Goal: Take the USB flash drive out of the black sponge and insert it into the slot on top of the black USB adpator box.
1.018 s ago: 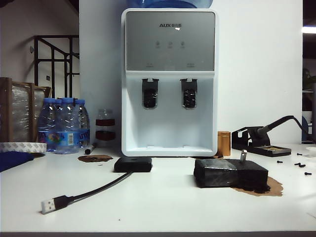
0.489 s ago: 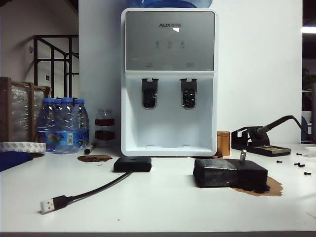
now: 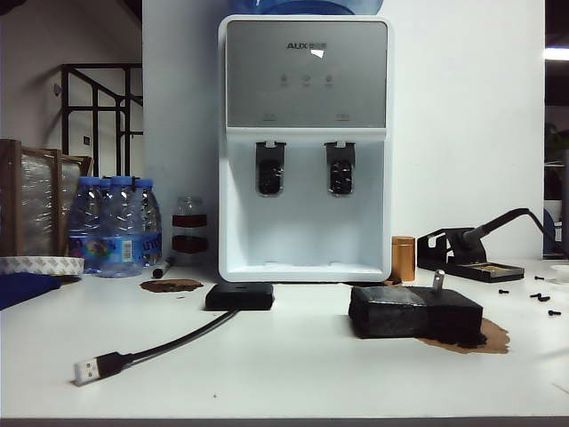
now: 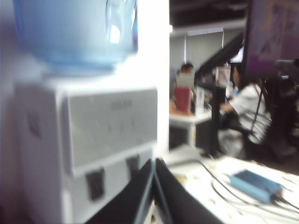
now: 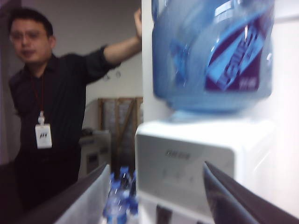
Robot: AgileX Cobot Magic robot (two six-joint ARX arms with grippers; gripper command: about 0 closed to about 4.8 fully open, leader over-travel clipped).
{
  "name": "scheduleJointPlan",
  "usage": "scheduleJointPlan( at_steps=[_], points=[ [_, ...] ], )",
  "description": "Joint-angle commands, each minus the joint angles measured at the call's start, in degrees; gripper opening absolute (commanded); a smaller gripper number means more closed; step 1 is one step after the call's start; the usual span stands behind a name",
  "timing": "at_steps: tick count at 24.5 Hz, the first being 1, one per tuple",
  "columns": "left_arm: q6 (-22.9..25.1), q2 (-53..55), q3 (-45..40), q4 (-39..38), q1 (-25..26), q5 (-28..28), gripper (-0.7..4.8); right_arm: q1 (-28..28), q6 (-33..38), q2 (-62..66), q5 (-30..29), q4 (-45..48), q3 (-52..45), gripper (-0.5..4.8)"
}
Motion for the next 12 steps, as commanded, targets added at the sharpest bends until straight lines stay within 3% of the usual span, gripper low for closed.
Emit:
scheduleJointPlan(
  at_steps=[1, 2, 3, 5, 6, 7, 8, 12],
  points=[
    [0.28, 9.86, -0.07, 5.73, -3.45, 0.52, -0.04, 10.60, -8.20, 0.04, 11.52, 2.08, -6.45, 3.35],
    [0.83, 14.16, -0.07, 8.41, -4.48, 0.61, -0.04, 14.21, -9.01, 0.04, 17.51, 2.29, -8.59, 3.36],
    [2.32, 20.20, -0.04, 12.79, -5.92, 1.36, -0.04, 21.77, -10.60, 0.07, 29.16, 4.76, -13.27, 3.35],
    [3.72, 25.83, 0.22, 17.29, -7.39, 2.54, -0.04, 28.98, -11.15, 0.07, 40.37, 9.57, -17.92, 3.36],
    [4.63, 31.12, 0.22, 21.11, -7.85, 4.20, -0.04, 35.56, -12.04, 0.15, 52.78, 14.69, -22.27, 3.36],
    [4.63, 33.42, 0.28, 22.38, -7.91, 4.87, -0.04, 37.90, -12.79, 0.57, 56.98, 16.85, -23.93, 3.33],
    [4.63, 37.94, 0.68, 23.56, -8.72, 6.40, -0.04, 41.42, -12.87, 2.19, 65.42, 20.87, -26.93, 3.13],
    [5.44, 46.16, 2.78, 23.76, -10.12, 7.74, -0.04, 42.29, -9.57, 7.65, 66.69, 22.49, -29.29, 2.90]
  ],
)
